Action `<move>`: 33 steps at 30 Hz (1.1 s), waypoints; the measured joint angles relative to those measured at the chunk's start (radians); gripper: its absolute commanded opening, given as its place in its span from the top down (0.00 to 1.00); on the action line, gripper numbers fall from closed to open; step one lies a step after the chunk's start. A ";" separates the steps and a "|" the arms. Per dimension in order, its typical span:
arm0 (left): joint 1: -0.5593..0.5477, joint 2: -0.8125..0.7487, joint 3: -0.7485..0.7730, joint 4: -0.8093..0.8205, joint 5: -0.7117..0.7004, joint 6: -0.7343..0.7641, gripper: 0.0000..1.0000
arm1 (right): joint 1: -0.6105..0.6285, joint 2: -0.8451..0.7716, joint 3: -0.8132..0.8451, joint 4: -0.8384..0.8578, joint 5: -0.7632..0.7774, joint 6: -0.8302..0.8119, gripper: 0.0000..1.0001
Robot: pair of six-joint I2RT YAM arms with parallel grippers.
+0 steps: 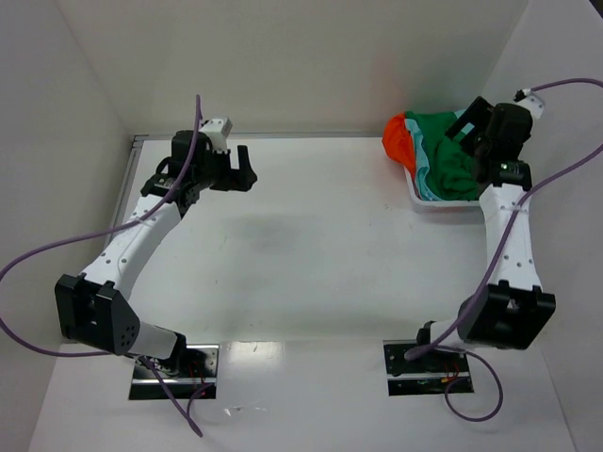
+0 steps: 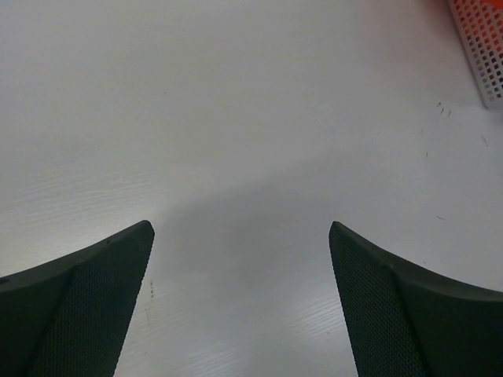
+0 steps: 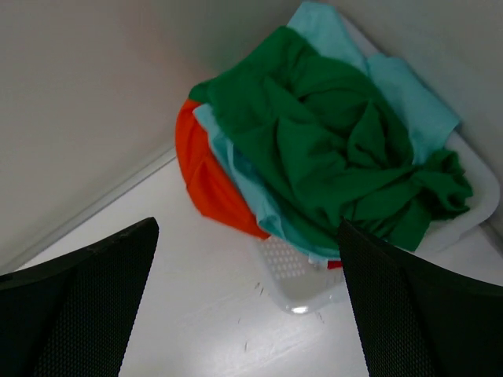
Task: Fold and stack the t-shirts
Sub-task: Grab crumpled tshirt from bin with the right arm
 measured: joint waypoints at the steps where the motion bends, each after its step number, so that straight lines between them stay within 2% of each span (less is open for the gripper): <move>1: 0.000 -0.002 0.000 0.002 0.003 -0.001 0.00 | -0.025 0.037 0.033 0.003 -0.002 0.002 0.00; 8: 0.000 -0.076 -0.057 0.017 0.039 -0.018 0.00 | -0.088 0.319 0.192 0.004 -0.018 0.017 0.00; 14: 0.000 -0.079 -0.066 0.024 0.067 -0.019 0.00 | -0.088 0.486 0.224 0.003 -0.064 0.003 0.00; 18: 0.000 -0.072 -0.066 0.030 0.080 -0.019 0.00 | -0.088 0.570 0.264 0.004 -0.082 -0.018 0.06; 22: 0.000 -0.051 -0.066 0.034 0.089 -0.019 0.00 | -0.088 0.623 0.279 0.005 -0.094 -0.034 0.27; 24: 0.000 -0.040 -0.066 0.035 0.091 -0.019 0.00 | -0.088 0.635 0.279 0.006 -0.101 -0.038 0.28; 25: 0.000 -0.032 -0.066 0.035 0.092 -0.019 0.00 | -0.088 0.638 0.279 0.010 -0.104 -0.038 0.40; 28: 0.000 -0.013 -0.066 0.040 0.095 -0.019 0.00 | -0.088 0.643 0.280 0.016 -0.108 -0.045 0.62; 29: 0.000 -0.005 -0.066 0.042 0.095 -0.019 0.00 | -0.088 0.645 0.282 0.016 -0.109 -0.045 0.72; 33: 0.000 0.032 -0.064 0.063 0.112 -0.022 0.00 | -0.088 0.666 0.310 0.013 -0.115 -0.048 0.94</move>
